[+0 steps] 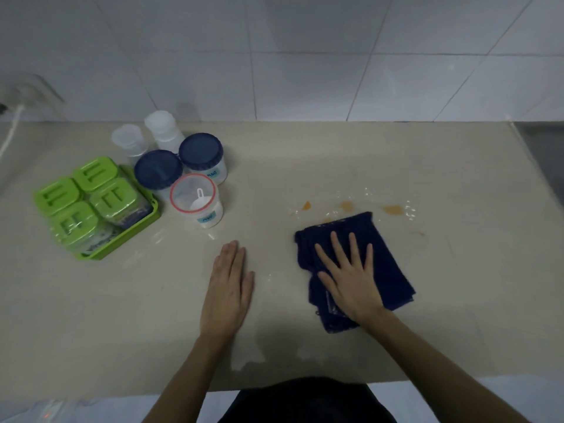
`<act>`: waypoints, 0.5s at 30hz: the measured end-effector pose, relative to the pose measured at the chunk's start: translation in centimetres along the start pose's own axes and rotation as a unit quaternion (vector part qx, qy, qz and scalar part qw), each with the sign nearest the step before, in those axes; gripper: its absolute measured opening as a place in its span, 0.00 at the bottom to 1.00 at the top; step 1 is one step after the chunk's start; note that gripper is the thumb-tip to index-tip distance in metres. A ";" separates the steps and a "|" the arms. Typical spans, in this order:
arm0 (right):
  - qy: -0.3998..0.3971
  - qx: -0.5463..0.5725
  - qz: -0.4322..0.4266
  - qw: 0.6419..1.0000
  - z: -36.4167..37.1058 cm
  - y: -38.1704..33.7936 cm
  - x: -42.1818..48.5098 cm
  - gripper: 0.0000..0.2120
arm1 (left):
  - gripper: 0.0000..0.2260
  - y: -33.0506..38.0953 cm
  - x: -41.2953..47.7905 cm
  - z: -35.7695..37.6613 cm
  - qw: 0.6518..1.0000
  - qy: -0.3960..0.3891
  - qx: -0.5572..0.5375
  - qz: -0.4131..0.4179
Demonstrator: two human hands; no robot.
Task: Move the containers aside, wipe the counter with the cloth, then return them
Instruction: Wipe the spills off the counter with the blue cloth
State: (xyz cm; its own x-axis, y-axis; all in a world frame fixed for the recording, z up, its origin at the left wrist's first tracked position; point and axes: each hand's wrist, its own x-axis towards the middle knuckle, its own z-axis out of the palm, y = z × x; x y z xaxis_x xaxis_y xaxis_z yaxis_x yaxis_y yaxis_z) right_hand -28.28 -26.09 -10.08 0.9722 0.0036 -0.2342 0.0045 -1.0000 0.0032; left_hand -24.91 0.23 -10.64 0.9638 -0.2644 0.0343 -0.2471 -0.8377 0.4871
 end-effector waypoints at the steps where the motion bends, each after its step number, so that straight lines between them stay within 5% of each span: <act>1: 0.000 0.004 -0.043 0.999 0.1 -2.2 0.2 0.27 | 0.24 -0.1 -0.1 0.0 0.999 0.002 -0.032 -0.009; 7: 0.014 0.018 -0.166 0.986 0.0 -6.6 2.2 0.25 | 0.22 0.1 2.1 -0.9 0.997 0.015 -0.080 -0.016; 15: 0.019 0.043 0.051 0.998 -1.3 5.3 4.7 0.29 | 0.22 1.8 5.6 0.3 0.999 -0.015 0.002 0.036</act>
State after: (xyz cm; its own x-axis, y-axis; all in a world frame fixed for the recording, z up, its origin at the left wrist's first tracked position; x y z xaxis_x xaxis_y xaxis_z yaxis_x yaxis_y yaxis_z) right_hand -23.35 -31.36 -9.86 0.9748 -0.1005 -0.1993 -0.1143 -0.9917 -0.0588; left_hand -19.95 -2.89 -9.83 0.9402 -0.3381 0.0420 -0.3156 -0.8177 0.4814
